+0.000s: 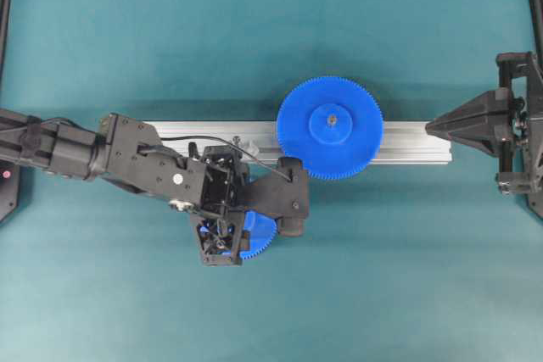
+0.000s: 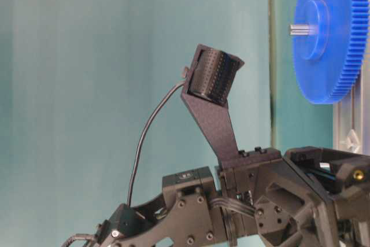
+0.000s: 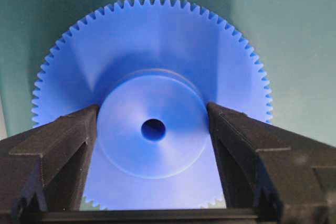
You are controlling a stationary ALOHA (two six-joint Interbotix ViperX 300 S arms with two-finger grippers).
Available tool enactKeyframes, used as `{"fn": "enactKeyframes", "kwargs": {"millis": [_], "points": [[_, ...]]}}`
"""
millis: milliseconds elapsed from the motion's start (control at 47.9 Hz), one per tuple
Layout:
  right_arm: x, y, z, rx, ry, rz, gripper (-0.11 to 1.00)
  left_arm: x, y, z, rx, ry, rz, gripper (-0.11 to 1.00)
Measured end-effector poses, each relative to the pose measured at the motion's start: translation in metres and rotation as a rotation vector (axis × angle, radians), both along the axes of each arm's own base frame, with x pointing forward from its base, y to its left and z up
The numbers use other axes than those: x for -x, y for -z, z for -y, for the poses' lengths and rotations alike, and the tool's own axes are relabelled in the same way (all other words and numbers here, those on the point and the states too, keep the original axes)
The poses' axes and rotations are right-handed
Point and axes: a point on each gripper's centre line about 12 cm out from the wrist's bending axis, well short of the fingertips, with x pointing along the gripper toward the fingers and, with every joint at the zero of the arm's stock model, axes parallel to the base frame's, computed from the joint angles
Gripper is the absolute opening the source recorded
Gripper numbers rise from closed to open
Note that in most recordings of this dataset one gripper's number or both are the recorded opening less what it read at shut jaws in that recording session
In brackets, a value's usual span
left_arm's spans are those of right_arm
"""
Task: Insert the small gear onto the shaft.
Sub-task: 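Open the left gripper and close it on the gear hub, then lift the blue gear and carry it over the left shaft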
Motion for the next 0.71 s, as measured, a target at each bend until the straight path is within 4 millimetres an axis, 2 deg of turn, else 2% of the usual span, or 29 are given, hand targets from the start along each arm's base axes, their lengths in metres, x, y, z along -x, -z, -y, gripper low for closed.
{"fn": "enactKeyframes", "kwargs": {"millis": [146, 334, 710], "points": [[0.000, 0.001, 0.000, 0.000, 0.000, -0.003, 0.03, -0.003, -0.008, 0.000, -0.001, 0.002, 0.006, 0.69], [0.000, 0.001, 0.000, 0.001, 0.000, -0.003, 0.03, -0.006, -0.033, 0.001, -0.008, 0.012, -0.010, 0.69], [0.001, 0.002, 0.000, -0.002, 0.001, -0.006, 0.03, -0.014, -0.064, 0.001, -0.036, 0.077, -0.061, 0.69]]}}
